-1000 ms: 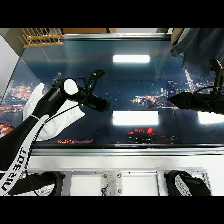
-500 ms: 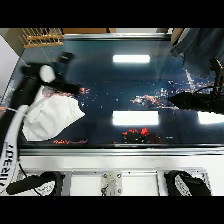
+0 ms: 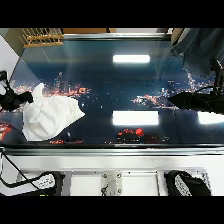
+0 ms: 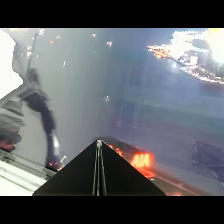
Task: Fold the clothes and pants, and hang the long-sleeved shirts on hangers.
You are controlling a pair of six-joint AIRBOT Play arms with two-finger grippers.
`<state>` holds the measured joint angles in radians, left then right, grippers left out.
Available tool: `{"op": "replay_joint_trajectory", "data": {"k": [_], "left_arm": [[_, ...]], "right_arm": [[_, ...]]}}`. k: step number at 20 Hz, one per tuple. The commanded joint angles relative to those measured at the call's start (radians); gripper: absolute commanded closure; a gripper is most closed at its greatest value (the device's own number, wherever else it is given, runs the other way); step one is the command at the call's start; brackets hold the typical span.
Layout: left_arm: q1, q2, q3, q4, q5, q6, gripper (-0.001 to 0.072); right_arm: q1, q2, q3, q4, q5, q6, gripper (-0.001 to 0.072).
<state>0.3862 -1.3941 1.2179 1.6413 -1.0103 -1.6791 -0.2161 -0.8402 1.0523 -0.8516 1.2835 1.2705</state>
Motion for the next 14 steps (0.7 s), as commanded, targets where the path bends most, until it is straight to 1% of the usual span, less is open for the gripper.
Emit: {"op": "replay_joint_trajectory", "data": {"k": [1,5,6,7,8,9,11,14], "left_arm": [[0.076,-0.083,-0.075,-0.039,0.068,0.007,-0.0013],[0.062,-0.152,-0.074,-0.044,0.024,0.007,-0.0013],[0.055,-0.150,-0.074,-0.047,0.021,0.006,0.0130],[0.045,-0.137,-0.074,-0.047,0.021,0.005,0.0432],[0.029,-0.111,-0.074,-0.050,0.028,0.003,0.0682],[0.006,-0.075,-0.073,-0.064,0.034,0.003,0.0699],[-0.069,0.036,-0.061,-0.149,0.034,0.026,0.0698],[-0.257,0.211,-0.008,-0.322,-0.022,0.079,0.0698]], "right_arm": [[0.001,-0.001,0.000,0.000,0.000,0.000,0.0691],[0.001,-0.002,0.000,0.000,0.000,0.000,0.0691],[0.001,-0.002,0.000,0.000,0.000,0.000,0.0691],[0.001,-0.001,0.000,0.000,0.000,0.000,0.0691],[0.001,0.000,0.000,0.000,0.000,0.000,0.0691],[0.001,-0.001,0.000,0.000,0.000,0.000,0.0691],[0.001,-0.001,0.000,0.000,0.000,0.000,0.0691],[0.001,-0.001,0.000,0.000,0.000,0.000,0.0691]]}}
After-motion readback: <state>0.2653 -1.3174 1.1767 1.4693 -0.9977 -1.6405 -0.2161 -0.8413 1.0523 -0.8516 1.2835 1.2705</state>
